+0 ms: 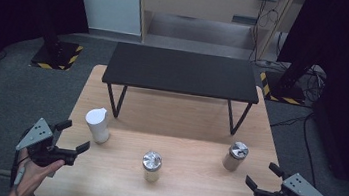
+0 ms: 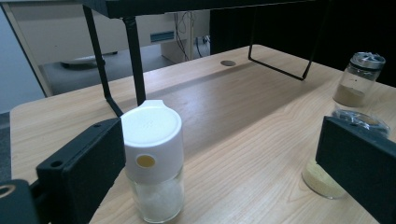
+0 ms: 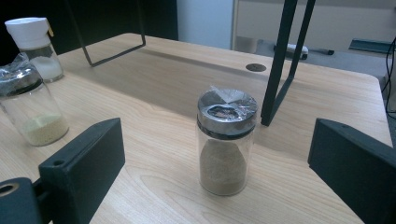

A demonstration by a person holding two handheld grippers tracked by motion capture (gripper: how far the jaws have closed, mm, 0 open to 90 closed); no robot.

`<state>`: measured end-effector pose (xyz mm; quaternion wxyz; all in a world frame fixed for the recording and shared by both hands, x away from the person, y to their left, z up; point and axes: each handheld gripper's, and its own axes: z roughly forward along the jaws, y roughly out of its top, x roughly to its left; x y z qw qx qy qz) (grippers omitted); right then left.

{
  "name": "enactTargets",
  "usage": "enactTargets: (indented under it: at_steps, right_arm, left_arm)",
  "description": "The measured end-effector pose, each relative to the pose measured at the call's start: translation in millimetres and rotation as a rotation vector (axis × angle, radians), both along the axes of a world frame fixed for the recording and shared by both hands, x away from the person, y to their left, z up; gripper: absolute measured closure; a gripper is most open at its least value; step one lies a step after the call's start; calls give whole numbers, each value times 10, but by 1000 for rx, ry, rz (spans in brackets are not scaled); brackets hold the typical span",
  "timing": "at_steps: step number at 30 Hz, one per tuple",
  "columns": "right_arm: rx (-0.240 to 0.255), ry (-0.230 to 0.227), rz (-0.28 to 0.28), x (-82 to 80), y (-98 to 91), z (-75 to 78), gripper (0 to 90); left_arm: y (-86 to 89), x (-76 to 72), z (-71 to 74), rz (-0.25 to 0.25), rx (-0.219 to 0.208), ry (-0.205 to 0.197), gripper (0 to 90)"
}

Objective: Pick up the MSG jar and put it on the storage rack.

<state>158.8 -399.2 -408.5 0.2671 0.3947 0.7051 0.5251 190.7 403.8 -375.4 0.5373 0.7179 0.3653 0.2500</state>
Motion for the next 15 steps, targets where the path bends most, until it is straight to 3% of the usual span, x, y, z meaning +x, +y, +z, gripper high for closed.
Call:
enactTargets:
  at_steps: [5, 7, 15]
  right_arm:
    - [1, 1, 0, 2, -1, -2, 43]
    - [1, 0, 0, 2, -2, -2, 44]
    - [0, 4, 0, 3, 1, 1, 44]
  left_arm:
    - [-30, 95, 34, 12, 28, 6, 6]
    - [-18, 138, 27, 16, 15, 14, 6]
    - [-2, 331, -7, 40, 34, 44, 9]
